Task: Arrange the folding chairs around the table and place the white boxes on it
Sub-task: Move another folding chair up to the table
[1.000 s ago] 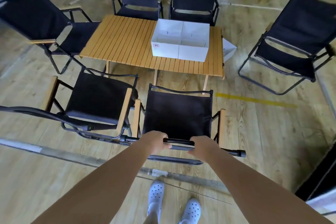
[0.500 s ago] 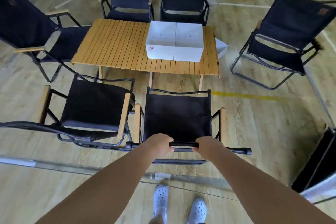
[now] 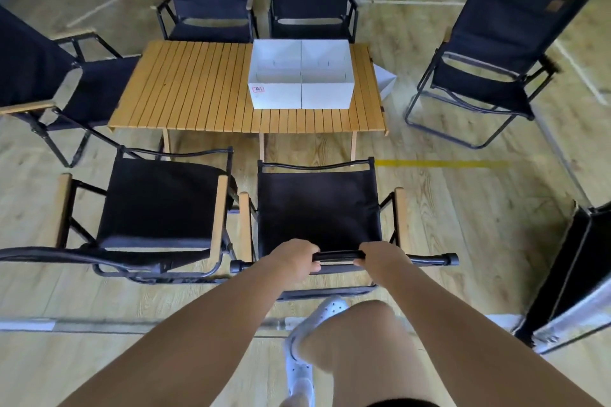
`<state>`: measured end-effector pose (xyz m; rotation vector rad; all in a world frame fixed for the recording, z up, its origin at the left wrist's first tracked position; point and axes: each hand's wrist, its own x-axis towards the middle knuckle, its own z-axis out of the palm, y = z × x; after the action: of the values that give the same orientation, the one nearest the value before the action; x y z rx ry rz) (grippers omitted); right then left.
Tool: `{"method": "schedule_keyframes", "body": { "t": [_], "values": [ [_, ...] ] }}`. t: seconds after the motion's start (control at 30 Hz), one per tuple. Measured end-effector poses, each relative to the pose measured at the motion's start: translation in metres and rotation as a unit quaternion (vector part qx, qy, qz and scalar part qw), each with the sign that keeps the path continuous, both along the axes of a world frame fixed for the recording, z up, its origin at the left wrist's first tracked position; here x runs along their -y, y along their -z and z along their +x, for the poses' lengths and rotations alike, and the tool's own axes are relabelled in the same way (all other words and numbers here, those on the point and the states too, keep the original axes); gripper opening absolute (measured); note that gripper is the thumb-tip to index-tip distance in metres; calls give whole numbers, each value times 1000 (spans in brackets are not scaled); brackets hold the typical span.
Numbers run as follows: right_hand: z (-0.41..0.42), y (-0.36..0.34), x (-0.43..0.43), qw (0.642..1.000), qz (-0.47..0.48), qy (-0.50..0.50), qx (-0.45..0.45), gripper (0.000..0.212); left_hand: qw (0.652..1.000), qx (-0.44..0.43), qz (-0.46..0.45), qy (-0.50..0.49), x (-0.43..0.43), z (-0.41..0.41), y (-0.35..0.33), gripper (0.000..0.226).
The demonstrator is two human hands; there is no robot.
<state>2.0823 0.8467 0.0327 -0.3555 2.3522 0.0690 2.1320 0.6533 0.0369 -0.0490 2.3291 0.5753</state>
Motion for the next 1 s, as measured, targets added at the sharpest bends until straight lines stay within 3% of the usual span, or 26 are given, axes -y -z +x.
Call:
{"method": "schedule_keyframes", "body": {
  "t": [0.3,0.5,0.63,0.73,0.87,1.0],
  "values": [
    [-4,-1,5,1000,13,7,7,22,1000,-13,-4,0,2,-2,6,42],
    [-9,-3,10,1000,21,1,-4,7,998,-28,-42,23,10,-10,4,41],
    [-17,6,12,1000,-5,-11,-9,27,999,-26,-37,14,13,-18,8,44],
    [-23,10,15,997,-48,-9,-61,25,999,-24,-36,12,17,-23,10,46],
    [-37,10,24,991,-57,-87,-79,24,999,-39,-34,5,28,-35,12,42],
    [-52,-2,44,992,8,-94,-87,36,998,-35,-45,-9,43,-47,14,40]
  ]
}}
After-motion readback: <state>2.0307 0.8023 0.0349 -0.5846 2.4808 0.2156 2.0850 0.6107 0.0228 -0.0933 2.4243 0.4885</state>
